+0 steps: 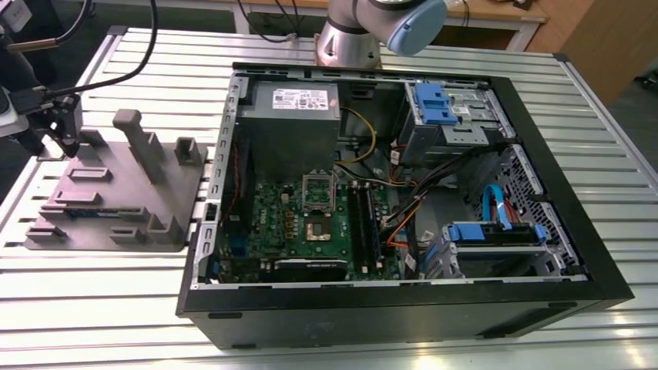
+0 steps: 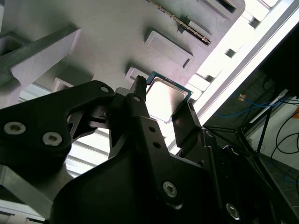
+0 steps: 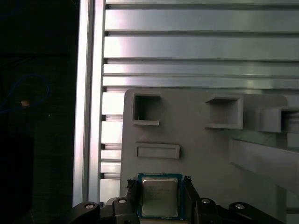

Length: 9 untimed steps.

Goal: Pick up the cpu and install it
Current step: 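Pick up the cpu and move it towards the insertion slot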

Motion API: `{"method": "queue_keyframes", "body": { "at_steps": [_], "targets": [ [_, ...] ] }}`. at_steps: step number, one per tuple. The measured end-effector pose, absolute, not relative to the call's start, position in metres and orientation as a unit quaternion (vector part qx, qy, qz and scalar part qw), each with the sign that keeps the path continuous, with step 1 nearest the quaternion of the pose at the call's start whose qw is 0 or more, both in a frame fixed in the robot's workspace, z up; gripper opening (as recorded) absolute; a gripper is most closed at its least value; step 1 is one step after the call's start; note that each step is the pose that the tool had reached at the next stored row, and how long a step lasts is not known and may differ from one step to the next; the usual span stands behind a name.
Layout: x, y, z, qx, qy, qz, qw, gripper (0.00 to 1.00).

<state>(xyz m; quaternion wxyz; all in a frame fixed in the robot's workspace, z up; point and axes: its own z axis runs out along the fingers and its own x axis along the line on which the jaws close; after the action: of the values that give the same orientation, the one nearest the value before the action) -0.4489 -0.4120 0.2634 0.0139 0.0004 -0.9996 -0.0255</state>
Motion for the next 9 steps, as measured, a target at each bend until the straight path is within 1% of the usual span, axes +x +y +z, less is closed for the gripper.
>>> {"method": "queue_keyframes", "body": {
  "at_steps": [9],
  "targets": [
    [-0.4489, -0.4121, 0.2656, 0.000, -1.000, -0.025, 0.014, 0.47]
  ]
}}
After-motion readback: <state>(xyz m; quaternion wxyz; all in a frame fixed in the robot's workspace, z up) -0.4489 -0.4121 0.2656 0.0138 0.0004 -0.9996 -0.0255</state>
